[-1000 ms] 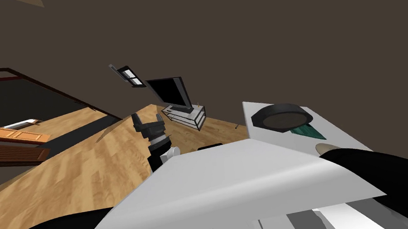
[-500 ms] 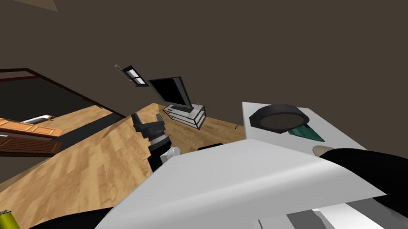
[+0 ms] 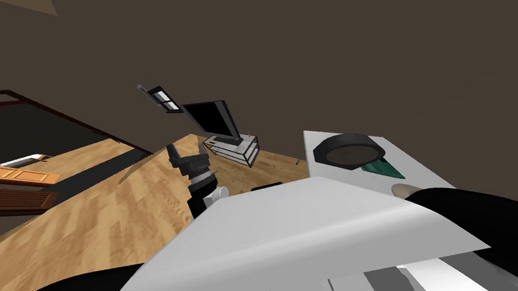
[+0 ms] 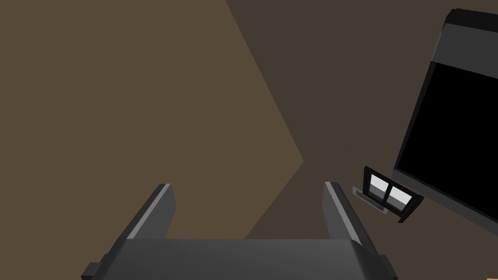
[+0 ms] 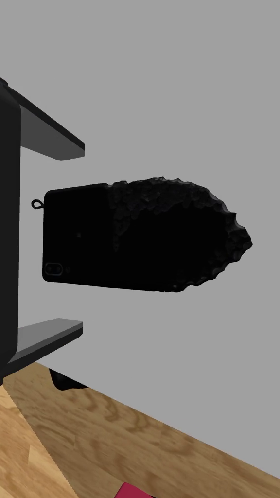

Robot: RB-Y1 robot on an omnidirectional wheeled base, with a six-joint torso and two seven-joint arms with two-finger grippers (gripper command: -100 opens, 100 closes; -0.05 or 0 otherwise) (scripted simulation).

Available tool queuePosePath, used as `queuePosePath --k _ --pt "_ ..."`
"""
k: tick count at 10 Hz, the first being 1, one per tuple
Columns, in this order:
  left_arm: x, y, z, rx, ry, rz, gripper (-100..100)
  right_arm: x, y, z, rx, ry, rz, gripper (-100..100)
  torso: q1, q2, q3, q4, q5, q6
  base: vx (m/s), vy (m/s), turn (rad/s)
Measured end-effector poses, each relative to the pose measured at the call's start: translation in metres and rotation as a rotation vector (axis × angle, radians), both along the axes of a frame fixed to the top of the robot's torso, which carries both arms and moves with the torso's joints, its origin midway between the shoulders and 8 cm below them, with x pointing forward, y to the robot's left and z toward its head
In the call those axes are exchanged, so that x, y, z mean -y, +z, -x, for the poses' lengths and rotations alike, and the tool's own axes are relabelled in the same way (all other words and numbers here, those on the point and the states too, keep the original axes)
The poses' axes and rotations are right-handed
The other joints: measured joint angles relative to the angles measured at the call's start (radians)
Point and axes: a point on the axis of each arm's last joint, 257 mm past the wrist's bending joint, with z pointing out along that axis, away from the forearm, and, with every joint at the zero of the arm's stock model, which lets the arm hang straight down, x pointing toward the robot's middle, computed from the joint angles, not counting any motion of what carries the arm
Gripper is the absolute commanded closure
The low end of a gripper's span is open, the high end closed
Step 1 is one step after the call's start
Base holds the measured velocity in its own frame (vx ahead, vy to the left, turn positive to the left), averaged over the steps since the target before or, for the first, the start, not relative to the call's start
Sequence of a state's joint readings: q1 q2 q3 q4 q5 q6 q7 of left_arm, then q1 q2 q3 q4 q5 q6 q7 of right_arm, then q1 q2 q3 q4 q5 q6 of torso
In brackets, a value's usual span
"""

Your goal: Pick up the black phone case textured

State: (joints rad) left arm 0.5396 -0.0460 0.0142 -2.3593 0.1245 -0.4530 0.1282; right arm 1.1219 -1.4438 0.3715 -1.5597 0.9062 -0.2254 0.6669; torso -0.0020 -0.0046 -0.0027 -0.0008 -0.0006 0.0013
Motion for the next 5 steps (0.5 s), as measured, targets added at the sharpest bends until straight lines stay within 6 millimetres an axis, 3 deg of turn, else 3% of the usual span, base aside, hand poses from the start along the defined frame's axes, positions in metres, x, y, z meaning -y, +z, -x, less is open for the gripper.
queuePosePath --k 5 --pt "0.0 0.0 0.0 0.0 0.0 0.0 0 -0.024 -0.012 0.012 0.001 0.043 -0.003 -100 0.001 0.001 0.001 0.0 0.0 0.0 0.065 -0.048 -0.069"
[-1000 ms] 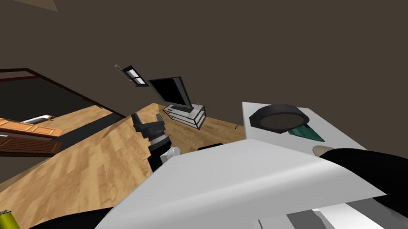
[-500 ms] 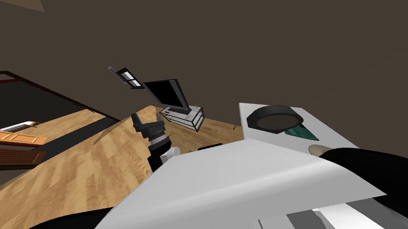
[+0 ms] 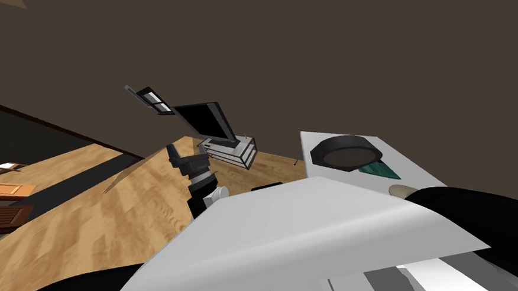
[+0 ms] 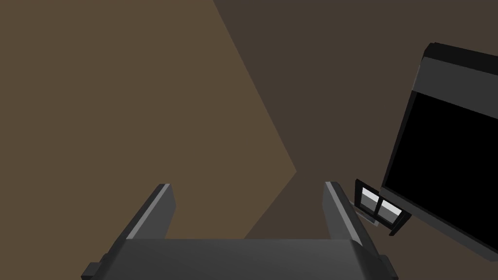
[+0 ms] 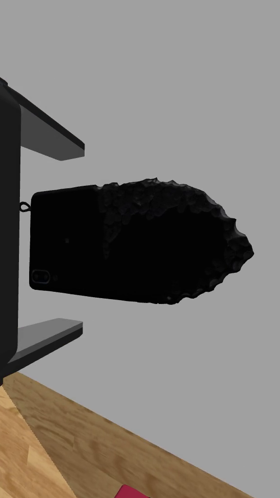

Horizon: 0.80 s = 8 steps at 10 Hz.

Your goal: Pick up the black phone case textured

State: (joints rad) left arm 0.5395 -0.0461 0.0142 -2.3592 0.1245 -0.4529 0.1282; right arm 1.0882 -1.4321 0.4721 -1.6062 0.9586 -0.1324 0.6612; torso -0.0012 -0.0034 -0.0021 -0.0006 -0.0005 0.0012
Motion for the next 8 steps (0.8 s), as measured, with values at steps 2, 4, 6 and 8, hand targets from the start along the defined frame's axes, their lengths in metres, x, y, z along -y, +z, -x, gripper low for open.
queuePosePath --k 2,4,6,8 --pt "0.0 0.0 0.0 0.0 0.0 0.0 0 -0.0008 -0.0001 0.0015 -0.001 -0.001 0.001 100 0.002 0.003 0.002 0.001 0.001 -0.001 0.0 0.0 0.0" --pt "0.0 0.0 0.0 0.0 0.0 0.0 0 -0.0004 -0.0001 0.0006 0.0 -0.001 0.002 100 0.003 0.004 0.002 0.001 0.001 -0.001 0.0 0.0 0.0" --pt "0.0 0.0 0.0 0.0 0.0 0.0 0 -0.0004 -0.0001 0.0005 0.0 -0.001 0.002 0 0.003 0.004 0.003 0.001 0.001 -0.001 0.0 0.0 0.0" --pt "0.0001 0.0001 -0.0001 0.0 0.0 0.0 0 0.0048 0.0008 -0.0015 0.001 -0.009 0.005 100 0.005 0.006 0.004 0.002 0.001 -0.002 -0.067 0.045 0.112"
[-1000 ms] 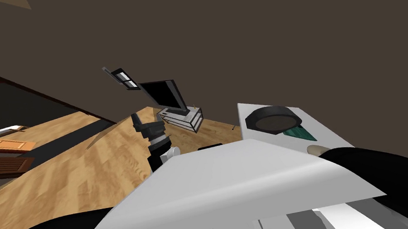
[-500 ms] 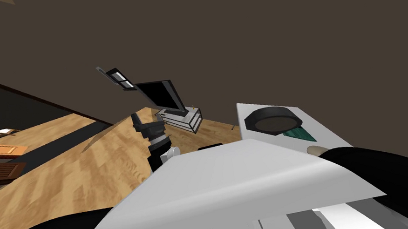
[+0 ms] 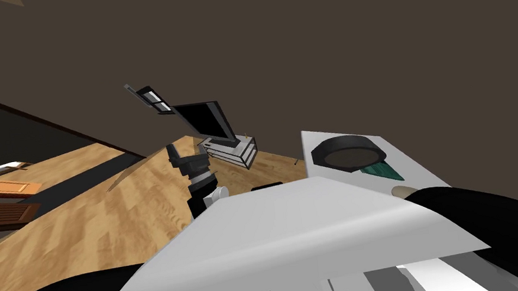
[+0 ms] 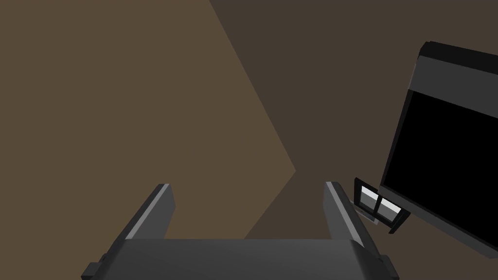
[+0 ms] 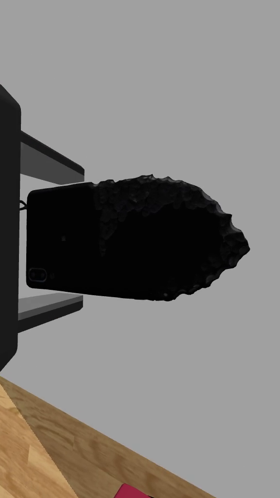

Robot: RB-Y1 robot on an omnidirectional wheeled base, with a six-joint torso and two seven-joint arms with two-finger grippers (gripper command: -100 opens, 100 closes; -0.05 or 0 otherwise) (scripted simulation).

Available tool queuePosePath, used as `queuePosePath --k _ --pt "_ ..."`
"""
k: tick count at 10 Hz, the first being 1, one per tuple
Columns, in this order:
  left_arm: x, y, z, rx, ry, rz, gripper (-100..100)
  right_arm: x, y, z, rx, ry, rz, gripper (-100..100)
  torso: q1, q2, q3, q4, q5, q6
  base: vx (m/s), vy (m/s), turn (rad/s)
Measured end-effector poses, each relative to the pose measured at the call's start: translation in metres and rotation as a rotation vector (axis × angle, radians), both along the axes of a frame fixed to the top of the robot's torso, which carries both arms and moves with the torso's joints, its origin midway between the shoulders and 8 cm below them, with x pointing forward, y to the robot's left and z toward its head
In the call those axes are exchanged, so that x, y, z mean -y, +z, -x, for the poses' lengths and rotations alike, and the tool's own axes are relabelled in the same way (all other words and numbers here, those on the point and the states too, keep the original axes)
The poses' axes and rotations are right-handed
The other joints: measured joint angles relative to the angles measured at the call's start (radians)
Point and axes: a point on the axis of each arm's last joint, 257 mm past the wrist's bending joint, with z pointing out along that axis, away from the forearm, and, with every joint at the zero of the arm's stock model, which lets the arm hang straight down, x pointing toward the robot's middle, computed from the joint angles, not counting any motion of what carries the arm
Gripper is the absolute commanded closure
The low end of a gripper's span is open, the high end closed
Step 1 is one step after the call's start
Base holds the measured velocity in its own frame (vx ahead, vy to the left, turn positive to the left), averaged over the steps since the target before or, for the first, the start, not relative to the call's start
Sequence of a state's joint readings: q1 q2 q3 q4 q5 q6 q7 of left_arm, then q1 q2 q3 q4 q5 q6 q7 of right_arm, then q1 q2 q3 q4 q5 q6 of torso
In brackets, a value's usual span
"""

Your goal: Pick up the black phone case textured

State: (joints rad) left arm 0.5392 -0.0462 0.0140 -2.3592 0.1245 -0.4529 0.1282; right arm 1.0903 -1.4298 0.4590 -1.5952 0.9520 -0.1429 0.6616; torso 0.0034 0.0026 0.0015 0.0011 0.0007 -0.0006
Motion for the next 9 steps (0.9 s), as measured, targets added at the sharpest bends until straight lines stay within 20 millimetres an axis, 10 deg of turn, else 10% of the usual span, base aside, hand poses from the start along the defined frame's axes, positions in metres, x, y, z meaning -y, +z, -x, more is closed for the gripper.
queuePosePath --k 8,9 --pt "0.0 0.0 0.0 0.0 0.0 0.0 0 0.037 0.02 -0.022 0.005 -0.064 0.001 100 0.002 0.003 0.002 0.001 0.0 0.001 -0.071 0.054 0.074" --pt "0.0 0.0 0.0 0.0 0.0 0.0 0 0.037 0.02 -0.023 0.004 -0.066 -0.001 0 0.001 0.001 0.001 0.001 0.0 0.002 0.0 0.0 0.0"
